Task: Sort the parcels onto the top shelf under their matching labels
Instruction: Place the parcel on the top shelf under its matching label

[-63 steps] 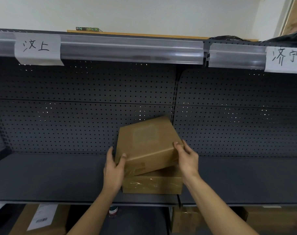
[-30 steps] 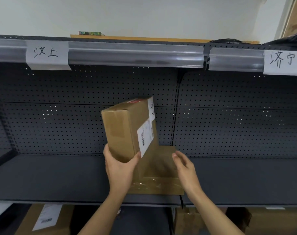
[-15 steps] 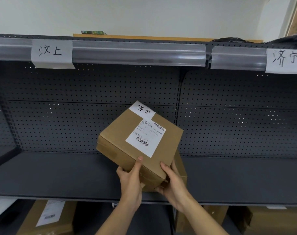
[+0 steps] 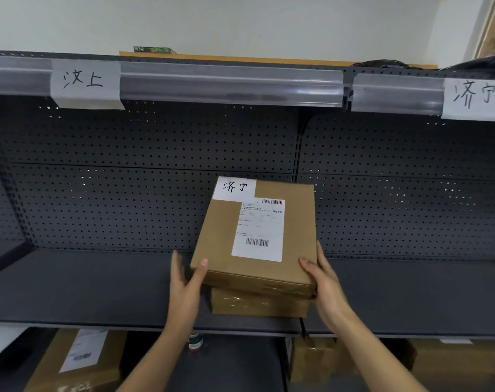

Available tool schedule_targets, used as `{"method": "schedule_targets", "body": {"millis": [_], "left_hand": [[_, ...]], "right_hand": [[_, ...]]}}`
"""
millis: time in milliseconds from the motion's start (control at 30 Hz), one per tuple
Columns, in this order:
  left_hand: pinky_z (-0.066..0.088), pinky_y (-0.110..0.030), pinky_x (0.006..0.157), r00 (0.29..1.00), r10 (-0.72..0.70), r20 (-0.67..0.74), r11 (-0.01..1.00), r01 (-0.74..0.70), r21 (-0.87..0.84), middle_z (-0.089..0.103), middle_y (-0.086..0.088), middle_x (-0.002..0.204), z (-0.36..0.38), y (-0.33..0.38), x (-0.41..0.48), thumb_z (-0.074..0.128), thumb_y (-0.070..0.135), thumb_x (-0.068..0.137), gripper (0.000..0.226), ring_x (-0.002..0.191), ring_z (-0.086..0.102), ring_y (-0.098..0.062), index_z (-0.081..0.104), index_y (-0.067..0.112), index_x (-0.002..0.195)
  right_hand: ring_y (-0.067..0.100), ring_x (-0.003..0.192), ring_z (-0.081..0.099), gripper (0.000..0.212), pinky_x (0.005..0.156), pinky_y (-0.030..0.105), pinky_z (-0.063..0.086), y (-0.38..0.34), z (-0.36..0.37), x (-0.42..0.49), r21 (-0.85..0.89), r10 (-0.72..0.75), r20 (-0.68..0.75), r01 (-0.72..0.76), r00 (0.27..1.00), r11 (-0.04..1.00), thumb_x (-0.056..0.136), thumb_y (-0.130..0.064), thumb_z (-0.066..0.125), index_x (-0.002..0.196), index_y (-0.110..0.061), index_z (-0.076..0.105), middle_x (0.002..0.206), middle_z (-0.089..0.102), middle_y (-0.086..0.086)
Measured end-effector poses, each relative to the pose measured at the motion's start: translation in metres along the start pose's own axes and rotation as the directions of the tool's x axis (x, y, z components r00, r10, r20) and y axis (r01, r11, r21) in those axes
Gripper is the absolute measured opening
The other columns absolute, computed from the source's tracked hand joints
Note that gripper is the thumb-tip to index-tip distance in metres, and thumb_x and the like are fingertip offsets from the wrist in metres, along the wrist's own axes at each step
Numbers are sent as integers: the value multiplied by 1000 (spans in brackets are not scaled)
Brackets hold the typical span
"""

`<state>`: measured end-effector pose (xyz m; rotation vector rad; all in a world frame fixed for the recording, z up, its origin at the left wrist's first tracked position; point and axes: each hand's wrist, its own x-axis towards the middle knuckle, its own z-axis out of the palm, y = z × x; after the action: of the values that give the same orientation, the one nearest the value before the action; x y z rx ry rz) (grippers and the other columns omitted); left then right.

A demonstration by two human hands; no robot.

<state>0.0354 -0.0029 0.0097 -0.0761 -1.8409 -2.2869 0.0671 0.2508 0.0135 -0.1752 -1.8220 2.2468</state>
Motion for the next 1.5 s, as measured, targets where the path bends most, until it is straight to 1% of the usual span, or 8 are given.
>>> {"method": "schedule_targets", "body": {"millis": [167, 333, 600, 700, 967, 1067, 1267, 1500], "left_hand": [[47, -6, 88, 986, 50, 156, 995, -63, 77, 59, 11, 131, -2, 0, 9, 50, 15, 102, 45, 101, 61, 16, 43, 17, 147], [45, -2, 81, 984, 81, 157, 993, -94, 74, 63, 12, 125, 4, -4, 5, 48, 11, 103, 45, 104, 63, 14, 44, 12, 148], [45, -8, 96, 959, 213, 187, 968, -233, 92, 65, 22, 125, 3, 4, -5, 48, 16, 103, 47, 111, 58, 16, 39, 21, 149], [45, -14, 101, 928, 293, 230, 930, -333, 156, 63, 32, 128, 1, 11, -13, 55, 38, 99, 60, 120, 58, 7, 35, 20, 153], [43, -40, 111, 843, 434, 318, 847, -502, 176, 54, -1, 147, 11, 41, -30, 48, 64, 92, 84, 133, 53, -14, 27, 16, 157], [42, -35, 112, 802, 489, 344, 811, -563, 160, 52, -3, 149, 19, 50, -37, 45, 65, 93, 84, 135, 51, -14, 26, 15, 157], [40, -22, 110, 743, 560, 368, 780, -622, 67, 51, 0, 149, 39, 70, -54, 43, 66, 93, 80, 135, 50, -6, 27, 19, 155], [43, -22, 107, 702, 613, 364, 768, -636, -67, 56, 13, 146, 67, 93, -82, 48, 67, 91, 82, 132, 53, -5, 29, 21, 156]], "right_hand": [[18, 137, 51, 91, 121, 52, 29, -3, -8, 2, -30, -5, 53, 7, 999, 1000, 71, -51, 76, 150, -52, 31, 147, 57, -8], [14, 137, 49, 86, 121, 48, 29, -10, -5, -1, -56, -91, 10, 91, 996, 994, 74, -55, 70, 151, -48, 33, 150, 52, -11], [-25, 105, 55, 55, 87, -1, 42, -21, -1, -26, -199, -349, -76, 329, 934, 923, 104, -13, 48, 154, -27, 33, 133, 54, -23], [-18, 116, 56, 52, 93, 3, 42, -24, -3, -40, -213, -445, -108, 416, 889, 884, 104, -5, 45, 148, -29, 34, 139, 53, -18], [-7, 128, 53, 57, 105, 10, 41, -47, -14, -71, -313, -635, -193, 566, 748, 762, 97, -20, 50, 152, -15, 36, 142, 54, -16], [-7, 128, 52, 57, 104, 10, 41, -60, -19, -86, -350, -685, -218, 599, 695, 720, 94, -19, 49, 150, -16, 37, 134, 58, -33], [1, 129, 55, 63, 105, 15, 44, -87, -31, -121, -359, -758, -268, 669, 595, 652, 92, -24, 51, 151, -6, 38, 140, 57, -1], [14, 126, 60, 58, 103, 23, 49, -125, -52, -152, -368, -796, -315, 707, 517, 604, 92, -21, 51, 147, -5, 44, 137, 62, 5]]}}
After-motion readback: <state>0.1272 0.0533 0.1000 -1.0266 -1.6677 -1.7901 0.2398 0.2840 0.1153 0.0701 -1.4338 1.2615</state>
